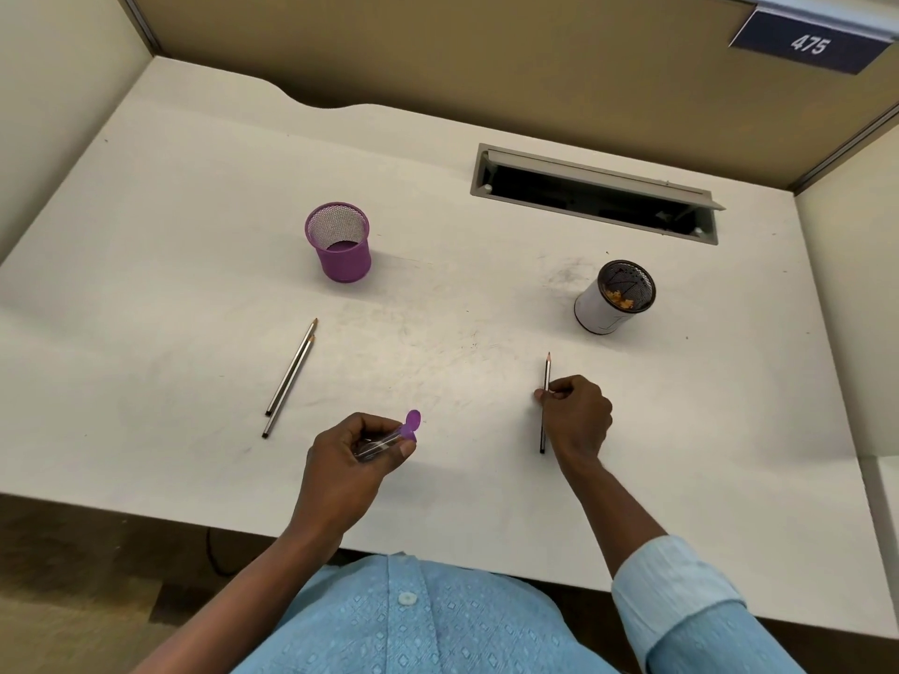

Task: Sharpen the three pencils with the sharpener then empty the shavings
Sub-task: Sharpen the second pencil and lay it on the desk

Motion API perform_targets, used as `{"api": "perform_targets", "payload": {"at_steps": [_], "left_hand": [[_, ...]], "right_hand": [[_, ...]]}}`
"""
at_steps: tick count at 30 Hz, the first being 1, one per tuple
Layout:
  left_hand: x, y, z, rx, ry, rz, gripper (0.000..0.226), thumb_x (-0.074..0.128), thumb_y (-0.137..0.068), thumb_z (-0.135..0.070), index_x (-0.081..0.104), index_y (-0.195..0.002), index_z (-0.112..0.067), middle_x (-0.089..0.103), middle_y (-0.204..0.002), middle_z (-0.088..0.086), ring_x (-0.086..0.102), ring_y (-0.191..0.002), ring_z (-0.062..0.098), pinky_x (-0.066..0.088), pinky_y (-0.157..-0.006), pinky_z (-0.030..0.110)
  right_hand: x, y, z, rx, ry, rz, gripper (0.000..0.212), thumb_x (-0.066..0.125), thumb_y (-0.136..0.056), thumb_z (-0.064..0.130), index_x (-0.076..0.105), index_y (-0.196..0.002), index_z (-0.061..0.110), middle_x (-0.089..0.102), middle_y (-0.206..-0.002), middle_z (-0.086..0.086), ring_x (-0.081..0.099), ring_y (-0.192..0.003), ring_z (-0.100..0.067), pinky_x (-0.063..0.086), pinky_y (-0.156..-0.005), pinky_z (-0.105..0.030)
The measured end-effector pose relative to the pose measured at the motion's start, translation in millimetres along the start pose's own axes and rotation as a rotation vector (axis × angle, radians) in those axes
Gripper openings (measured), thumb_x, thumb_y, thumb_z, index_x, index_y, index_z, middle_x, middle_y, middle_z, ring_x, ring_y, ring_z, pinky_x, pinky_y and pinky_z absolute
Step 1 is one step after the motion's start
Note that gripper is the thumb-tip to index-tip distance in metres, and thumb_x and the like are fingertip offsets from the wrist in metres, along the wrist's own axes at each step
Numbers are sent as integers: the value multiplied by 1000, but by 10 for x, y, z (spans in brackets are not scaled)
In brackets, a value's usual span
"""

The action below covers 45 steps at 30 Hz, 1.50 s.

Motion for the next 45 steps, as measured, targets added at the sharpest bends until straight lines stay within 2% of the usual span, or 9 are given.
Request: {"api": "perform_targets", "payload": {"at_steps": [5, 15, 22, 26, 30, 34, 39, 42, 45], "left_hand": [[1, 10, -31, 7, -7, 0, 20, 94, -85, -16, 83, -98, -26, 86, -96, -11, 80, -91, 6, 60, -85, 27], [1, 9, -40, 3, -2, 1, 20, 94, -84, -16, 82, -98, -25, 86, -95, -12, 79, -87, 2, 57, -82, 24], [-84, 40, -16, -4, 21, -17, 21, 94, -84, -17, 82, -100, -24, 87, -95, -9, 81, -92, 8, 61, -88, 30], [-222, 67, 40, -17, 43, -56, 22, 95, -84, -18, 82, -100, -26, 87, -97, -9, 81, -92, 8, 61, -87, 30], [-388, 103, 107, -33, 70, -100, 22, 94, -85, -19, 82, -99, -29, 87, -98, -8, 81, -95, 10, 62, -90, 34], [-535, 165, 138, -25, 93, -141, 20, 93, -86, -18, 82, -99, -29, 86, -99, -7, 81, -95, 11, 63, -91, 36], [-676, 230, 238, -34, 118, -177, 20, 93, -86, -16, 82, -100, -26, 86, -100, -6, 82, -96, 12, 63, -92, 35], [-719, 261, 320, -59, 125, -187, 22, 94, -85, -15, 82, -100, -27, 86, -101, -5, 82, -97, 13, 63, -94, 37], [-728, 276, 361, -71, 105, -186, 23, 94, -85, -16, 82, -101, -27, 86, -101, -7, 82, -97, 12, 64, -94, 37]], "right_hand": [[55, -9, 10, -30, 47, -10, 18, 84, -90, 24, 78, -104, 14, 79, -107, -10, 70, -109, -34, 52, -92, -40], [31, 9, -44, -27, 34, -4, 23, 84, -89, 31, 77, -104, 14, 79, -106, -9, 70, -108, -33, 53, -96, -41], [-33, 205, 128, -157, 25, -86, 22, 83, -91, 28, 75, -105, 13, 74, -105, -7, 71, -100, -31, 43, -82, -34], [296, 429, 574, -333, -66, 111, 15, 87, -87, 23, 78, -96, 17, 77, -97, -1, 73, -92, -22, 53, -85, -34], [784, 666, 1082, -378, -21, 396, 19, 86, -86, 39, 77, -88, 22, 78, -87, 8, 73, -87, -16, 58, -81, -36], [1230, 861, 1581, -437, 142, 562, 38, 83, -82, 58, 73, -84, 22, 76, -84, 7, 72, -85, -19, 56, -75, -35], [1649, 1067, 2005, -487, 317, 631, 63, 80, -76, 73, 73, -80, 11, 79, -85, -5, 75, -83, -28, 56, -74, -34], [1832, 1153, 2147, -504, 379, 631, 75, 76, -73, 82, 76, -93, 10, 80, -96, -9, 76, -91, -32, 62, -84, -39], [1948, 1214, 2239, -494, 390, 591, 76, 78, -70, 82, 74, -96, 11, 79, -100, -8, 75, -94, -34, 60, -81, -37]]}}
Point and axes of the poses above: each hand's wrist, its own y-axis away from the middle knuckle, its own x-axis out of the palm, z = x × y, the point moved 6 cm from there along -y, towards the middle knuckle
